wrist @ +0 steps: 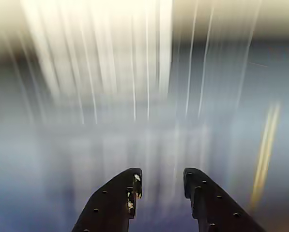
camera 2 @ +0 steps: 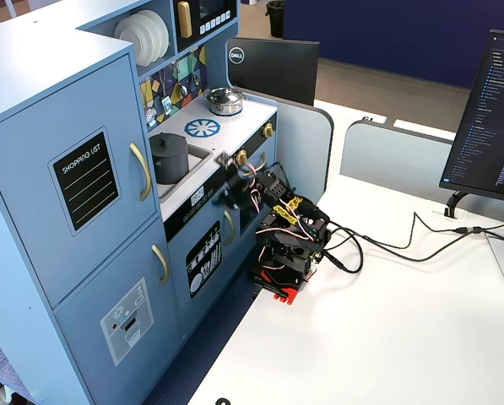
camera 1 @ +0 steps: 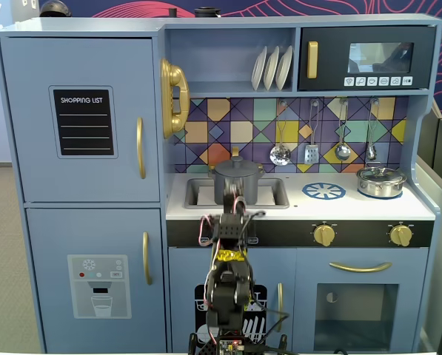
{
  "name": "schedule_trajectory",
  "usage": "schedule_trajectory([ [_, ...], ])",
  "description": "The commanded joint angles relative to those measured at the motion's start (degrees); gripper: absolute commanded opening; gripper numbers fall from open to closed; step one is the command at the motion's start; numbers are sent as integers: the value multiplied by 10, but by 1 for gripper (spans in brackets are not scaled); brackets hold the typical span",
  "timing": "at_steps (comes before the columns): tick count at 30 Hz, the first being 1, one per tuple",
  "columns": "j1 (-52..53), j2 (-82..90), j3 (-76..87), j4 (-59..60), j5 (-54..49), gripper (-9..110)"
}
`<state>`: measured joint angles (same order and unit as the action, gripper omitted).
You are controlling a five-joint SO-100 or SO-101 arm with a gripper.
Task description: Take off the lid from the gray recipient and place it on the counter
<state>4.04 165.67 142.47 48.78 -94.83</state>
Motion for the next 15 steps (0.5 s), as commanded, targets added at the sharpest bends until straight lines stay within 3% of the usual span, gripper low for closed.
schedule_trajectory([
  [1,1,-44,-98,-245,11,5],
  [7,9,-69,-132,-299,28,20],
  [15,1,-100,-156,-321,3,20],
])
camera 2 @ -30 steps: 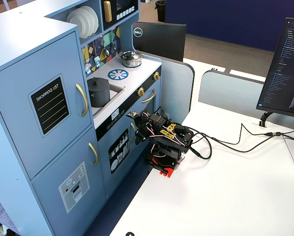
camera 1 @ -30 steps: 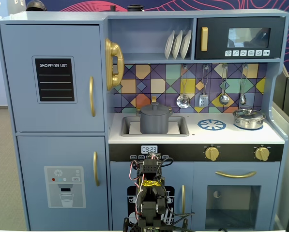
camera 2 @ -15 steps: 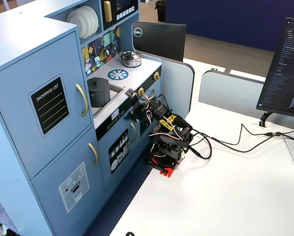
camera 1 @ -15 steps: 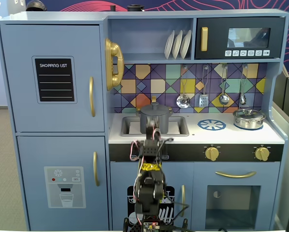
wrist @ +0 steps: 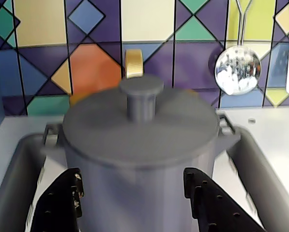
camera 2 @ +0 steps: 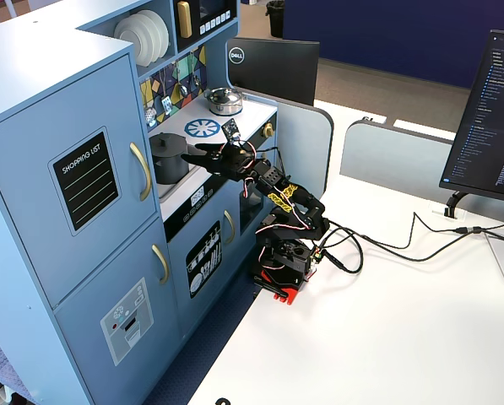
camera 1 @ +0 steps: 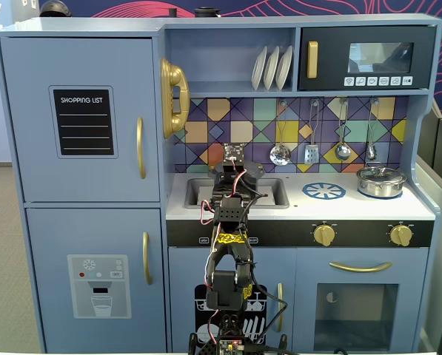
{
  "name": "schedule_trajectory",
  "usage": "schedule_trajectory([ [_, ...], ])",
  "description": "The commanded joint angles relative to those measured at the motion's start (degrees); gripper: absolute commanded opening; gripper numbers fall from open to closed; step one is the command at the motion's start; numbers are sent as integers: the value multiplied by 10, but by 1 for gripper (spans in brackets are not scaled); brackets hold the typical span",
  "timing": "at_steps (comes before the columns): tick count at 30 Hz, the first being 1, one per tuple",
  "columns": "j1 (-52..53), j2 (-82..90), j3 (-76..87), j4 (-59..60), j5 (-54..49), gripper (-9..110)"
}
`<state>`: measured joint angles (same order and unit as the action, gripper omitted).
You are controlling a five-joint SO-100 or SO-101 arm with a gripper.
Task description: Take off the lid from the gray recipient and place it on the counter
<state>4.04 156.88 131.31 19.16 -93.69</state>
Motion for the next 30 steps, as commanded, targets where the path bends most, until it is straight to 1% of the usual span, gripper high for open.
schedule_trajectory([
  [1,1,-19,-48,-29,-10,19],
  [21,1,-214,-110,-157,-11,16],
  [30,-1,-293,-164,-176,-18,14],
])
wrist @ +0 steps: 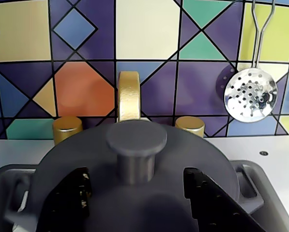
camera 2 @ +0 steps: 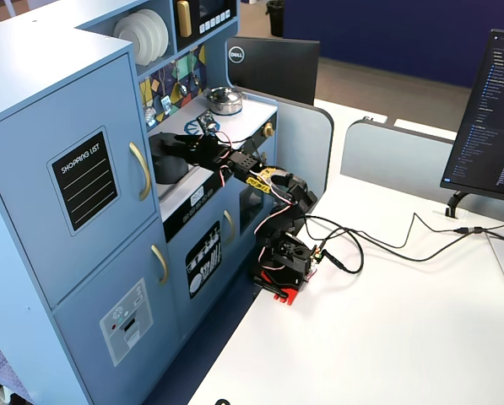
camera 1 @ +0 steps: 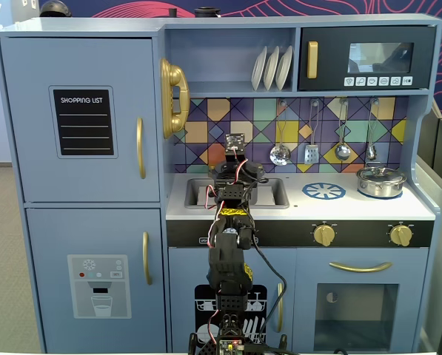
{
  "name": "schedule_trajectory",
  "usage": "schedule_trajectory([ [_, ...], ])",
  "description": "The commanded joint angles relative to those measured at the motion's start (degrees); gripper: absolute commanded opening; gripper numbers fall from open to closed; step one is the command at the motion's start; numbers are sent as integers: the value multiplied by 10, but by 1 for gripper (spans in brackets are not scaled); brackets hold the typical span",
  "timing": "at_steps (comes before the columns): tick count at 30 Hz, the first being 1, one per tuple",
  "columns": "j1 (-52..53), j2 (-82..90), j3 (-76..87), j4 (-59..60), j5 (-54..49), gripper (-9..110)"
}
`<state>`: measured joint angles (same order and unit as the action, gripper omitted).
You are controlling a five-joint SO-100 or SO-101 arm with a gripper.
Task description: Take off the lid from the gray recipient and place it on the counter
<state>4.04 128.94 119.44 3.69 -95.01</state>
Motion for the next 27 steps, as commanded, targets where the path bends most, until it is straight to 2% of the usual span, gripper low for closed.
schedule_trajectory([
  [1,-1,-21,-53,-22,-5,14],
  [15,-10,-114,-130,-26,17,9],
  [19,-15,-120,-130,-25,8,0],
  [27,-17,-108,-126,-38,16,0],
])
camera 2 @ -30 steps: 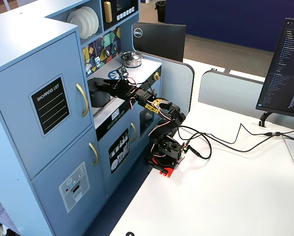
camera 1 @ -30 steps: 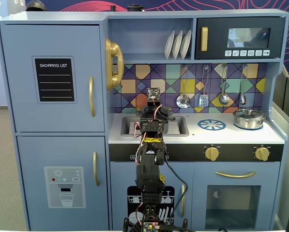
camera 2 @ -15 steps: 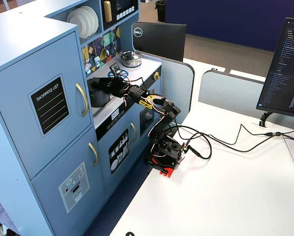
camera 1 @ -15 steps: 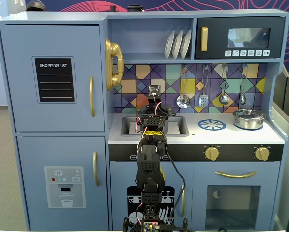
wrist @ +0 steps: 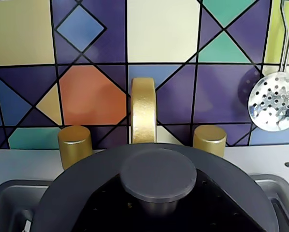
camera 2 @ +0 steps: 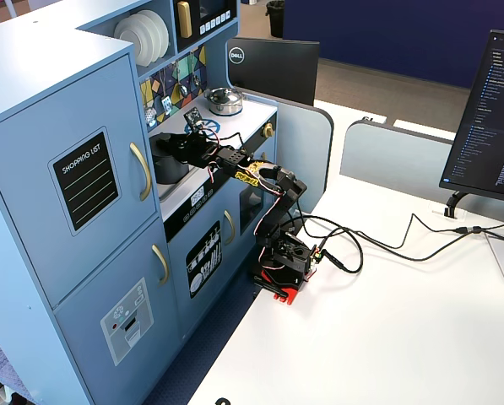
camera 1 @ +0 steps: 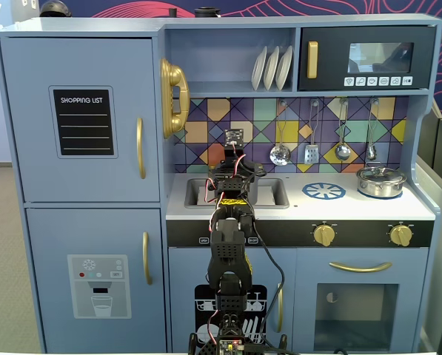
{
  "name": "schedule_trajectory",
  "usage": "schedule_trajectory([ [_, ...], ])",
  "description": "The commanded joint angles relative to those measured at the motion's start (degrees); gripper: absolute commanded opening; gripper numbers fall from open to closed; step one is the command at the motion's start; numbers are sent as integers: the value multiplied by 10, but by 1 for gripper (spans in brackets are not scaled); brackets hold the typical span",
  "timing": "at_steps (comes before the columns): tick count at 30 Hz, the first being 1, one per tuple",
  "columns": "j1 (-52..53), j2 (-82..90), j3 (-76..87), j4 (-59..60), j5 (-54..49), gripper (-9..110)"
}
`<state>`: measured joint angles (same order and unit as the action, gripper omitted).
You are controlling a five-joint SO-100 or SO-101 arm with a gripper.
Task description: Take off the lid from the gray recipient and place it on the counter
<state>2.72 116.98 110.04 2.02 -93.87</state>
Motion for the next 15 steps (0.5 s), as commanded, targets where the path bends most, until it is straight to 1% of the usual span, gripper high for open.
schedule_trajectory([
  [1,-5,16,-30,-23,2,0],
  [9,-10,48,-56,-11,-11,0],
  [15,7,63,-64,-4,-15,0],
])
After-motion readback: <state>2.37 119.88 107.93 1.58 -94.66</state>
